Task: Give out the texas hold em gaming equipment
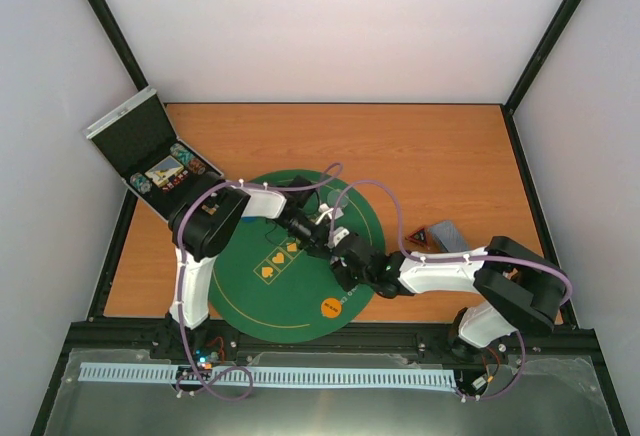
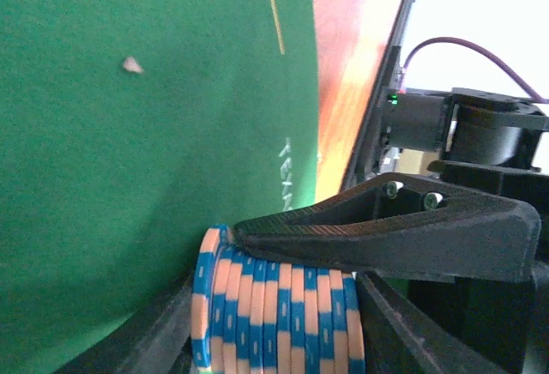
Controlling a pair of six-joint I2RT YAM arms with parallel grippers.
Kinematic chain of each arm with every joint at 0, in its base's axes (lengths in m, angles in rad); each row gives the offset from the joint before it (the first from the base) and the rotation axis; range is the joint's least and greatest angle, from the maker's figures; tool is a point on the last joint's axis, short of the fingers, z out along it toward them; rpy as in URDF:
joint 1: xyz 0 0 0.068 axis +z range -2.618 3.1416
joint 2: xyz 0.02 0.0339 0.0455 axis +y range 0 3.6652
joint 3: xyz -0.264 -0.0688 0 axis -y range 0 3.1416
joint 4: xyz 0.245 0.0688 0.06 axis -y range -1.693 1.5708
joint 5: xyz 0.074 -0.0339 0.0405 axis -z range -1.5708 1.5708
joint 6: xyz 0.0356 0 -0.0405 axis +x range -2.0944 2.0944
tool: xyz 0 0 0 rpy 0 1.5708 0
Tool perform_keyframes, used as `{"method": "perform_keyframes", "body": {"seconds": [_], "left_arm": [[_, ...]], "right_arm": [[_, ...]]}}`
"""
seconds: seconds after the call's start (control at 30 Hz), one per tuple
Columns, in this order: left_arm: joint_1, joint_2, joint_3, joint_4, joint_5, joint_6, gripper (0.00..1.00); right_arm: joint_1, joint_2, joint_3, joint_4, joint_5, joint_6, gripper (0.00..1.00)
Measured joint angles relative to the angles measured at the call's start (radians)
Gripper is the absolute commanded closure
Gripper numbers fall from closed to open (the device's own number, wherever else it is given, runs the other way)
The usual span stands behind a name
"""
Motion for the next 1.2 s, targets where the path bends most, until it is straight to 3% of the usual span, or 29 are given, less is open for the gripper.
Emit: {"method": "perform_keyframes", "body": {"seconds": [0.17, 0.4, 0.7, 1.2], "left_arm": [[0.010, -0.007, 0.009, -0.003, -0.029, 0.026, 0.40], [0.021, -0.013, 0.055, -0.021, -0.085, 0.057, 0.37], [0.029, -0.052, 0.072, -0.033, -0.175, 0.099, 0.21], [0.182, -0.130, 0.078, -0.051, -0.307, 0.132, 0.17]], "right_arm": [[0.002, 0.002, -0.003, -0.030, -0.001, 0.014, 0.97], [0.002, 0.002, -0.003, -0.035, 0.000, 0.019, 0.97], [0.002, 0.011, 0.023, -0.076, -0.002, 0.017, 0.97], [0.002, 0.043, 0.113, -0.213, -0.007, -0.019, 0.97]]}}
